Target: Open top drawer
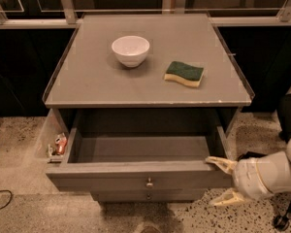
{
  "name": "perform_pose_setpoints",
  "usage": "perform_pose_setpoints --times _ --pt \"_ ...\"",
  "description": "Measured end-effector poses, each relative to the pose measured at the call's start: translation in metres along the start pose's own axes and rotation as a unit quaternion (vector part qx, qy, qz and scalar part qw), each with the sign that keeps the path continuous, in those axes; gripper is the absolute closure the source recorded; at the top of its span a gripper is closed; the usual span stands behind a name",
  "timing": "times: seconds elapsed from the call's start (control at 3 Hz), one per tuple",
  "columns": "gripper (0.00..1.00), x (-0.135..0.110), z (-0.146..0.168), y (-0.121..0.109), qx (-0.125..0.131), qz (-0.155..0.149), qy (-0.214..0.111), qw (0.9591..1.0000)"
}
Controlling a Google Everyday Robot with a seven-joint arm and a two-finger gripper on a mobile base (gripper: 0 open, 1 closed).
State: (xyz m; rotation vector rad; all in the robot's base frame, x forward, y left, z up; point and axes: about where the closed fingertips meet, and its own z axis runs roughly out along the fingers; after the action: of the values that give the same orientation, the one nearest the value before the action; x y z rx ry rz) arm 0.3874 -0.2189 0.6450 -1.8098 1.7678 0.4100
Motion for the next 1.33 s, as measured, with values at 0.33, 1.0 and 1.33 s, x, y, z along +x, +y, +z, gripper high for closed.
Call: perform_pose_setpoints --times 0.33,1.0,1.33 --pt "0.70 0.000 -0.008 0.014 0.000 0.000 0.000 1.0000" --pt "0.92 -0.010 -0.021 0.011 0.000 0.000 0.000 1.0000" --pt "0.68 -0.010 -0.021 0.011 0.000 0.000 0.000 1.0000"
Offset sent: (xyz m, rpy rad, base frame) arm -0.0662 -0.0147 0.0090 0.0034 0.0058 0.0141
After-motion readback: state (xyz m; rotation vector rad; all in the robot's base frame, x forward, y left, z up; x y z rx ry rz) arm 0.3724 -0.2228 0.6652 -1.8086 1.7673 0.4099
